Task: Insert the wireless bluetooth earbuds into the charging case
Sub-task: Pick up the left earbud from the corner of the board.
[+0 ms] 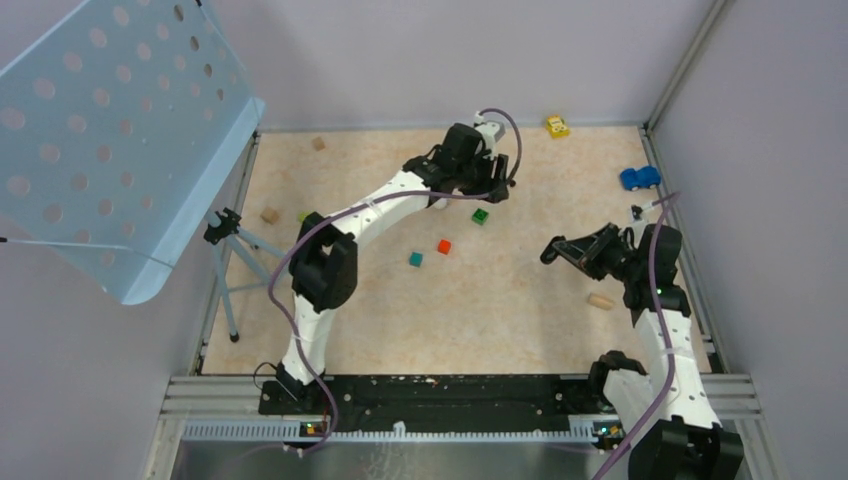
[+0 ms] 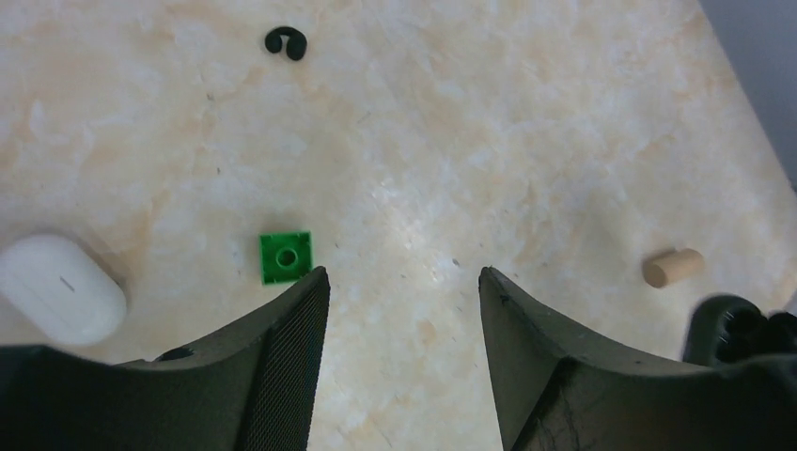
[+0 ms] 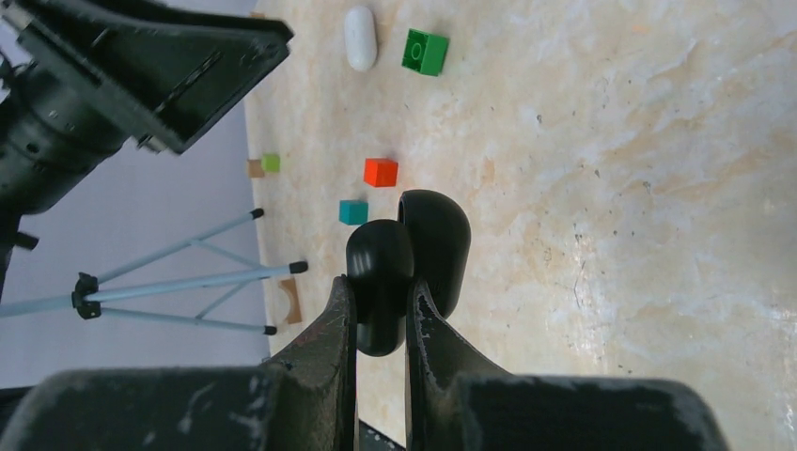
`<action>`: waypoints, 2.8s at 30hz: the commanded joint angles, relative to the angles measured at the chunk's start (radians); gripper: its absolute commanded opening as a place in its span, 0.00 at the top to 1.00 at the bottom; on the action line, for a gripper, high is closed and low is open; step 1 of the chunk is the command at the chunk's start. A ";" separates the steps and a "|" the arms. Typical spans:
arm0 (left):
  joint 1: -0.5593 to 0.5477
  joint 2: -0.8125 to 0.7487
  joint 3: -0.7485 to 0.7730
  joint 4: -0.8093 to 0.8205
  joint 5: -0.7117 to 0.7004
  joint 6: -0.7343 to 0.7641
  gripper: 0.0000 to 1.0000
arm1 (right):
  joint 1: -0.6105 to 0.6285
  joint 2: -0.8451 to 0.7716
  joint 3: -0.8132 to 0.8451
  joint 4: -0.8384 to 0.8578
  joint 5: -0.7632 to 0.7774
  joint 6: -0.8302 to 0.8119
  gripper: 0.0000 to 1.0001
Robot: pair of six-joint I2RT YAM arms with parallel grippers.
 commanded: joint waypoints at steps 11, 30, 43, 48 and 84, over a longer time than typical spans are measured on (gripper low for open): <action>0.001 0.436 0.395 0.283 -0.015 0.067 0.38 | -0.005 0.034 0.093 -0.076 -0.027 -0.044 1.00; 0.000 0.608 0.411 0.509 -0.186 -0.068 0.36 | -0.006 0.096 0.058 -0.002 -0.055 -0.036 1.00; -0.008 0.712 0.538 0.461 -0.268 -0.142 0.39 | -0.007 0.118 0.062 0.018 -0.071 -0.038 1.00; -0.015 0.712 0.538 0.455 -0.243 -0.143 0.48 | -0.006 0.119 0.063 0.020 -0.073 -0.038 1.00; -0.061 0.642 0.458 0.484 -0.286 -0.095 0.86 | -0.006 0.121 0.054 0.027 -0.080 -0.040 1.00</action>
